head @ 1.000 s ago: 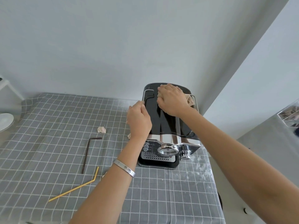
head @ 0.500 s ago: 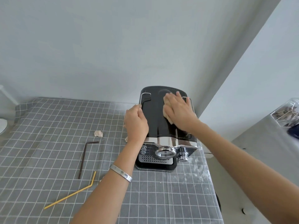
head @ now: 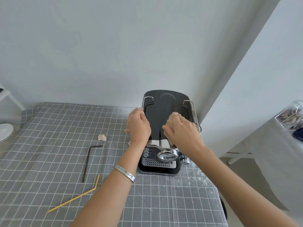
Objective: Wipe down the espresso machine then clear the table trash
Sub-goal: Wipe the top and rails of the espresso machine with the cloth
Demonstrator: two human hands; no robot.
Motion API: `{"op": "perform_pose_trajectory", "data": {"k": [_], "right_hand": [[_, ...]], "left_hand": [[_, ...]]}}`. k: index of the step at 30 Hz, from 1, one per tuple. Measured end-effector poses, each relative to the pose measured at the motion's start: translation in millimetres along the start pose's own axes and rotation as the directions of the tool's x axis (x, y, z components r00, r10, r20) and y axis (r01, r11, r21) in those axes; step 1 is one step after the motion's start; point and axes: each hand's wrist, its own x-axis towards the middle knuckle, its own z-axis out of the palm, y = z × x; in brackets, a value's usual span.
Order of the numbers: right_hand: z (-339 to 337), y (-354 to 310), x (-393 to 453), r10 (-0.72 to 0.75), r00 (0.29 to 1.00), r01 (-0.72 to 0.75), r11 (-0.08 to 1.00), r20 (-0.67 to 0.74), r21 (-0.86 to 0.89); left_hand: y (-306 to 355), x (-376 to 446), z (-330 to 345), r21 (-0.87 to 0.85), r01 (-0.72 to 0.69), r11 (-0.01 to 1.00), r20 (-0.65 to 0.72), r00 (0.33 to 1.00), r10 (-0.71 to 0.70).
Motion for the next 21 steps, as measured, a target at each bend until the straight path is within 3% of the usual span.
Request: {"op": "perform_pose_trajectory", "data": {"k": [3,6,9,11,16,21], "right_hand": [[-13.1,8.4,-11.5,-0.143,0.990,0.141,0.982,0.010,0.125],[-33.8,13.8,-17.5,-0.209,0.973,0.163,0.920,0.096,0.358],[-36.5,9.3,6.2,-0.149,0.988,0.154,0.857,-0.051,0.492],[-21.9,4.3,35.4,-0.176,0.977,0.210,0.876,-0.117,0.435],[16.5,2.0,88.4,-0.270,0.949,0.256,0.961,0.161,0.102],[14.2,-3.4,115.1,-0.331,0.903,0.314,0.944,0.275,0.106]], "left_hand": [[-1.3,2.4,1.6,0.016,-0.022,1.000,-0.007,1.000,0.022],[-3.6,3.3,2.2,-0.010,-0.068,0.998,0.009,0.998,0.069],[-6.6,4.4,3.9,-0.021,-0.049,0.999,0.039,0.998,0.050],[-7.6,4.0,4.0,-0.018,-0.021,1.000,0.044,0.999,0.022],[-9.7,6.8,3.4,-0.018,-0.036,0.999,0.047,0.998,0.037],[-11.9,8.2,3.8,-0.033,-0.064,0.997,0.054,0.996,0.066]]}}
